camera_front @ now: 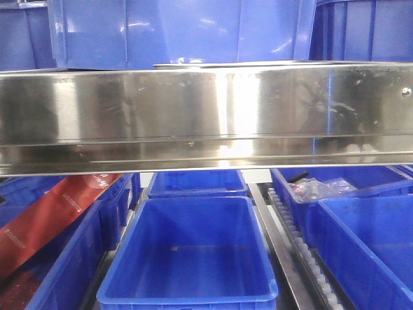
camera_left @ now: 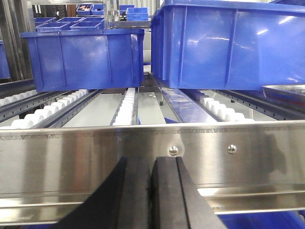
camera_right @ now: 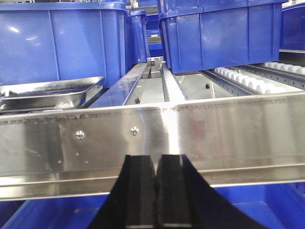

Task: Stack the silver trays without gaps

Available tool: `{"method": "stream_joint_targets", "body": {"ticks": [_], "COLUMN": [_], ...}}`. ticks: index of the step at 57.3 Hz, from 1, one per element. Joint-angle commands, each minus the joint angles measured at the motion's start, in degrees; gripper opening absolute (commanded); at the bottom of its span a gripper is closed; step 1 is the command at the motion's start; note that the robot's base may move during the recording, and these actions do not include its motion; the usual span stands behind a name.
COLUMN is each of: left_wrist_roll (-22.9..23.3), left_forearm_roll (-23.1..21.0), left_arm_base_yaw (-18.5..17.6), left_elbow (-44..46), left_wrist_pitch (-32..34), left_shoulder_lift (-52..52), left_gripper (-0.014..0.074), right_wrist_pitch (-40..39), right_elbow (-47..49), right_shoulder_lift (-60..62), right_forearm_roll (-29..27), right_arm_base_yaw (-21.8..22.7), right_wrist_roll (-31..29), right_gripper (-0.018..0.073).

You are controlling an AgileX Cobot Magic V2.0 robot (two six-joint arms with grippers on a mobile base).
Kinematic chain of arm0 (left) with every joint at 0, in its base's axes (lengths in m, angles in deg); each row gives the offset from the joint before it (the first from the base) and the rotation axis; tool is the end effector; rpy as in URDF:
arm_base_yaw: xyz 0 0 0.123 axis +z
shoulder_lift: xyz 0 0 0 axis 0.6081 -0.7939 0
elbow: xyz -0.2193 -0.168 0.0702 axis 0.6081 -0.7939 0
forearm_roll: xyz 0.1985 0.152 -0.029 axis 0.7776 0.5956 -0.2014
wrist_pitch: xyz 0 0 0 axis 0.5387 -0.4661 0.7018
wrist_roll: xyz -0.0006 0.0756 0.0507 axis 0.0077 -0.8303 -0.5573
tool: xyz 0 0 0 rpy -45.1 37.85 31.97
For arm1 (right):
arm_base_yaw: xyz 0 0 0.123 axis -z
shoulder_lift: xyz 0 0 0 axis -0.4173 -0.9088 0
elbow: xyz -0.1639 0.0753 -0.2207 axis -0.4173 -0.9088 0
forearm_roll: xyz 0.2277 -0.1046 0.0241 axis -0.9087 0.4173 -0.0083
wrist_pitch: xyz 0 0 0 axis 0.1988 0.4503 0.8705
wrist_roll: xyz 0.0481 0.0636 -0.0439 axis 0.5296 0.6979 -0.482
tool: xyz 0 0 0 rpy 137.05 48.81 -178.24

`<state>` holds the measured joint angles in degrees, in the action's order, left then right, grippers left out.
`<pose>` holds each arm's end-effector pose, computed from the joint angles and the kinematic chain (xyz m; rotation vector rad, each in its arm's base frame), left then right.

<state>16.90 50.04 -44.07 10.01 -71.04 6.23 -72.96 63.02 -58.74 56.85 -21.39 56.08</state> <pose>0.0566 -0.0063 0.2071 0.1226 1.5402 -0.0510 0.0568 -0.0026 0.2028 0.1386 1.5921 0.0571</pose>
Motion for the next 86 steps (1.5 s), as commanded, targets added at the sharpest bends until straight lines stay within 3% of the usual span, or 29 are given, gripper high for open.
{"method": "stream_joint_targets", "body": {"ticks": [1,28,34,41,54,64,70,79,86], "left_wrist_roll": [-0.1,-0.1,-0.1,-0.1,-0.1,0.1,0.1,0.1,0.1], "left_forearm_roll": [0.1,0.1,0.1,0.1,0.0,-4.8,-5.6,-5.6,-5.6], "left_arm_base_yaw": [-0.4,-0.4,-0.4,-0.4,-0.4,-0.4,-0.4,-0.4,-0.4], "left_elbow": [0.1,0.1,0.1,0.1,0.1,2.8,9.0,18.8,25.8], "left_wrist_pitch": [0.7,0.7,2.7,4.3,12.8,18.9,13.4,4.6,-0.4], "left_shoulder_lift": [0.2,0.2,0.2,0.2,0.2,0.2,0.2,0.2,-2.1], "left_gripper": [-0.0019,-0.0019,-0.0019,-0.0019,-0.0019,-0.0019,-0.0019,-0.0019,-0.0019], "right_wrist_pitch": [-0.8,-0.8,-0.8,-0.8,-8.5,-18.1,-20.7,-19.8,-14.4], "right_elbow": [0.0,0.0,0.0,0.0,0.0,0.0,2.5,10.1,18.0], "right_shoulder_lift": [0.2,0.2,0.2,0.2,0.2,0.2,0.2,0.2,0.2], "right_forearm_roll": [0.0,0.0,7.7,8.4,8.4,6.9,5.7,5.7,5.7], "right_arm_base_yaw": [0.0,0.0,0.0,0.0,0.0,-0.1,-0.1,-0.1,-0.1], "right_wrist_roll": [-0.1,-0.1,-0.1,-0.1,-0.1,2.4,6.6,7.9,8.1], "right_gripper": [-0.0079,-0.0079,-0.0079,-0.0079,-0.0079,-0.0079,-0.0079,-0.0079,-0.0079]}}
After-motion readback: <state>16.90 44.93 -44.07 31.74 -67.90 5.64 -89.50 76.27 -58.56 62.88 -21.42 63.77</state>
